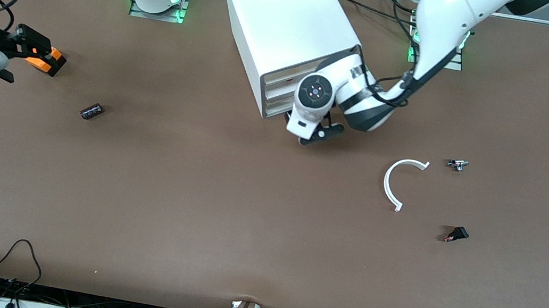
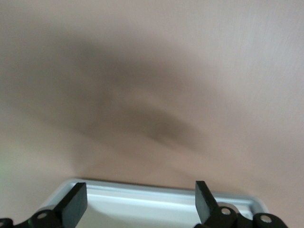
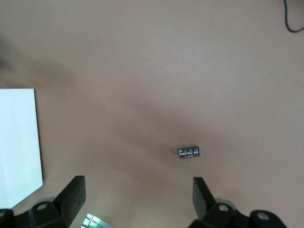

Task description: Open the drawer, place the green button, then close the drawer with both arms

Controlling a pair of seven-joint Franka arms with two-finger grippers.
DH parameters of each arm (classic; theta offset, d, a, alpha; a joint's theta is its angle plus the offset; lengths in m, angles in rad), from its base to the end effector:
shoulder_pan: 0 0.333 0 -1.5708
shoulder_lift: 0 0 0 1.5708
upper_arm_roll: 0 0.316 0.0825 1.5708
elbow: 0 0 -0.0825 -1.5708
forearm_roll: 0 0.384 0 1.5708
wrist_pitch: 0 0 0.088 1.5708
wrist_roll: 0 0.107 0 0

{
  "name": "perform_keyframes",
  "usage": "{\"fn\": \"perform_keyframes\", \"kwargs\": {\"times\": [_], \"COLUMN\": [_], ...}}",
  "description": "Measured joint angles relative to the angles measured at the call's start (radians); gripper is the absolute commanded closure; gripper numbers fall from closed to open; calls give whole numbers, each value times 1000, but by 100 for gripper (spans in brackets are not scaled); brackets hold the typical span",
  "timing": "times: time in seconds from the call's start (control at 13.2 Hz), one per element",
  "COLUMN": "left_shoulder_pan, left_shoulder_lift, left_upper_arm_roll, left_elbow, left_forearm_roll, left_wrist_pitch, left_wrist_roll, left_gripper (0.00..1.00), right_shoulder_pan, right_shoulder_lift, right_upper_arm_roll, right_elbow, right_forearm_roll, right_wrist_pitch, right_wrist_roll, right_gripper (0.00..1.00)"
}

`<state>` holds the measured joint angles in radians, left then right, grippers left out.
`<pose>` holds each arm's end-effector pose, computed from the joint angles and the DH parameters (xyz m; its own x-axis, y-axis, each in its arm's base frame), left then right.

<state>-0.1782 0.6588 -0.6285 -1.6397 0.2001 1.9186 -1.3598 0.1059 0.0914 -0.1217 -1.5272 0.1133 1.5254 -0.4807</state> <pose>0.4935 -0.4271 0.2710 0.8308 0.4981 -0.2483 0.4621 -0.8660 -0.1914 0.5762 0.0066 0.5904 0.8923 0.4500 -0.0346 0.4422 -0.8870 -0.1330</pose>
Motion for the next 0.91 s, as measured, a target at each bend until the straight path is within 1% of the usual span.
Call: {"fn": "perform_keyframes", "kwargs": {"times": [0.08,0.23,0.45,0.61,0.76,0.91], "left_shoulder_pan": [9,7,-13,-17,1,51], "left_shoulder_lift": [-5,-10,-10,-21,-66,-138], "left_upper_arm_roll": [-1,-5,-38,-58,-58,-56], "left_elbow": [45,96,112,120,123,125], "left_forearm_roll": [0,3,103,135,132,69], "left_wrist_pitch": [-37,-55,-37,-34,-34,-48], "left_wrist_roll": [1,1,0,19,50,160], "left_gripper": [0,0,0,0,0,0], "right_shoulder_pan": [-60,-138,-177,-177,-179,-182], "right_shoulder_lift": [-28,-90,-161,-179,-183,-186], "right_upper_arm_roll": [60,145,238,271,274,274], "right_elbow": [-30,-103,-193,-214,-217,-217], "right_forearm_roll": [-7,-11,-26,-36,-38,-38], "right_wrist_pitch": [6,33,70,79,83,85], "right_wrist_roll": [0,14,98,140,148,150], "right_gripper": [0,0,0,0,0,0]}}
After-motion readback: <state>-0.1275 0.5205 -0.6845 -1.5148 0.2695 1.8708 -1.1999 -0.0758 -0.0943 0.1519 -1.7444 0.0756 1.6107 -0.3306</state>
